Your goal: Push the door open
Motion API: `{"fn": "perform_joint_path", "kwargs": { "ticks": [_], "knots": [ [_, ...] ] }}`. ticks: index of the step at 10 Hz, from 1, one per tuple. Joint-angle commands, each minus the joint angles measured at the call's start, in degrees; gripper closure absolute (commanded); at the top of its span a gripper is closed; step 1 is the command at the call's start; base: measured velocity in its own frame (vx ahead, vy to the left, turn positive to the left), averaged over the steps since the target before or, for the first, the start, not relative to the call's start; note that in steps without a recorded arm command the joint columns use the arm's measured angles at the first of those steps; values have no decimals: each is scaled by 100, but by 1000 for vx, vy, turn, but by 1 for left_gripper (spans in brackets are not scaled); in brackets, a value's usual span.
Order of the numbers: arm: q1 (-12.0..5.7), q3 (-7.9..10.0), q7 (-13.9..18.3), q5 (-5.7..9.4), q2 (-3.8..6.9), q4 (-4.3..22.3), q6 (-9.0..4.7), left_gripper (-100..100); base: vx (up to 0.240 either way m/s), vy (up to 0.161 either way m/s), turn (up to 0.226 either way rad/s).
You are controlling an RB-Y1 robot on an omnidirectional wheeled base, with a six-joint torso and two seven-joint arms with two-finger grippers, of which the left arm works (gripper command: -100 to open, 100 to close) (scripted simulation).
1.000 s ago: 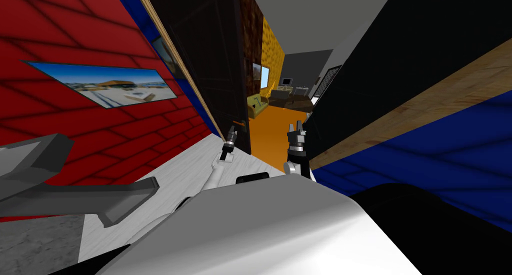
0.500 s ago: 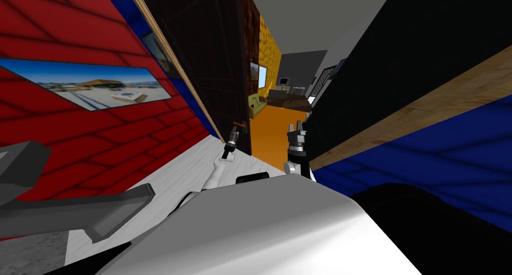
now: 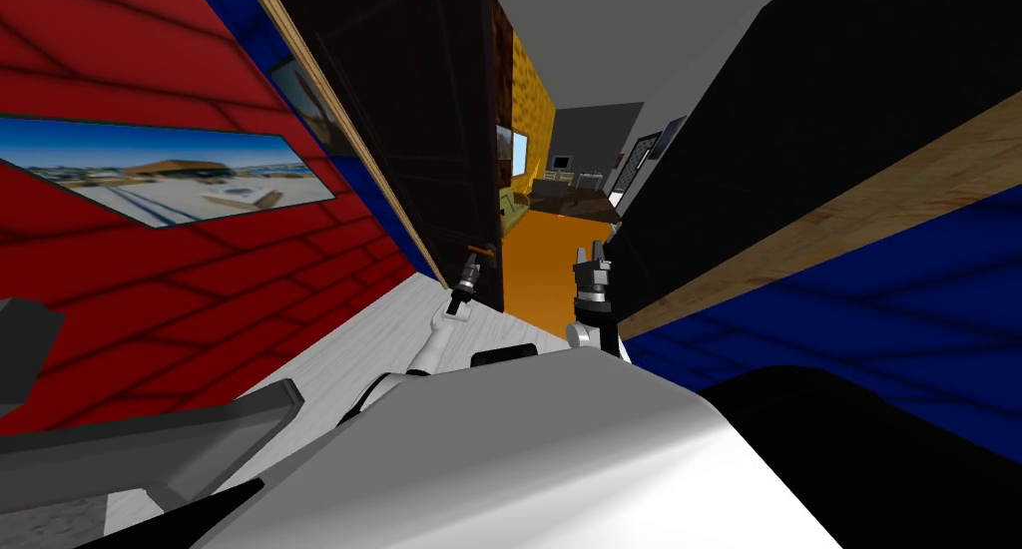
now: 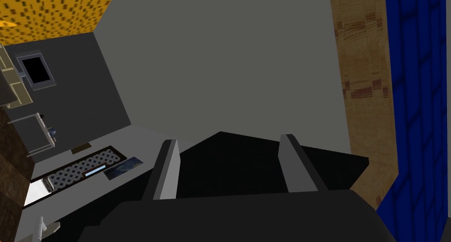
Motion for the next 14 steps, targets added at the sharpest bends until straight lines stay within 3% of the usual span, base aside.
{"fn": "perform_joint_path", "kwargs": {
  "ticks": [1, 6, 11, 14],
  "knots": [
    [-115, -21, 9, 4, -24, 217, -14, -100, 39, 93, -76],
    [-412, -95, 34, 10, -99, 746, -8, -100, 26, 99, -63],
    [-914, -222, 76, 20, -279, 1638, 4, -100, 28, 162, -104],
    [-1117, -273, 93, 24, -375, 2001, 8, -100, 13, 156, -74]
  ]
}}
